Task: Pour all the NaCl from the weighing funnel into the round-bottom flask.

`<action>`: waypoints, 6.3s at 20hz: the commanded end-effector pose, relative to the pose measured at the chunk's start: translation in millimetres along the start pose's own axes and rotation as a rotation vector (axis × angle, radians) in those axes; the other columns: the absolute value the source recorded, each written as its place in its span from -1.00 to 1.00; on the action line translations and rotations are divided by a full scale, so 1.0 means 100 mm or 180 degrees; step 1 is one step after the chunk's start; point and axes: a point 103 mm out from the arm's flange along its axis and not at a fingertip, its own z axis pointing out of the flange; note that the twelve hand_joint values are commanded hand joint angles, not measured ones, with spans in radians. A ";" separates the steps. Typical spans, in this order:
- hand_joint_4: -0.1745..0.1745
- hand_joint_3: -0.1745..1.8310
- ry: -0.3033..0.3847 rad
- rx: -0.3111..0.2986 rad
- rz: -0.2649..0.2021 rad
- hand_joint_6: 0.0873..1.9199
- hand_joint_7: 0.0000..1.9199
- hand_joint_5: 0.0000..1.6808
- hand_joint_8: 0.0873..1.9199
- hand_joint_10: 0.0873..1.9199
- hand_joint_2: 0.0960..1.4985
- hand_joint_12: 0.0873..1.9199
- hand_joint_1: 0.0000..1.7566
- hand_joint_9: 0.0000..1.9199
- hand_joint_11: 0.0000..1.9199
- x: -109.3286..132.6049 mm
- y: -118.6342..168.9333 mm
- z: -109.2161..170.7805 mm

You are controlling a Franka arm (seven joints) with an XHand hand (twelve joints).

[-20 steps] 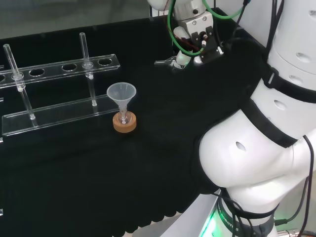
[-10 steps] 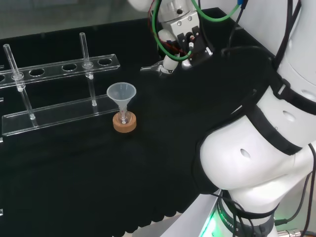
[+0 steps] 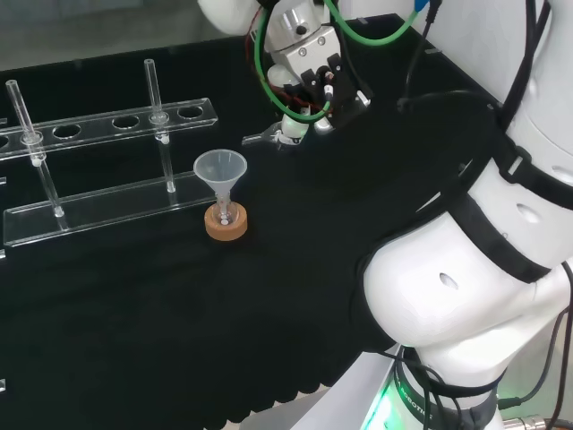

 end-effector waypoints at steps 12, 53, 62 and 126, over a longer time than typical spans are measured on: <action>1.00 -0.37 -0.0359 0.0150 -0.0049 -0.27 0.53 0.41 -0.87 -1.00 0.00 -0.31 0.24 0.69 0.38 0.17 0.22 -0.06; 1.00 -0.37 -0.1007 0.0247 -0.0058 -0.27 0.52 0.41 -0.88 -1.00 0.00 -0.32 0.24 0.69 0.38 0.36 0.23 -0.26; 1.00 -0.37 -0.1064 0.0249 -0.0053 -0.27 0.51 0.41 -0.88 -1.00 0.00 -0.32 0.24 0.68 0.38 0.38 0.24 -0.29; 1.00 -0.37 -0.1798 0.0295 0.0062 -0.25 0.50 0.40 -0.88 -1.00 0.01 -0.32 0.24 0.67 0.37 0.62 0.23 -0.48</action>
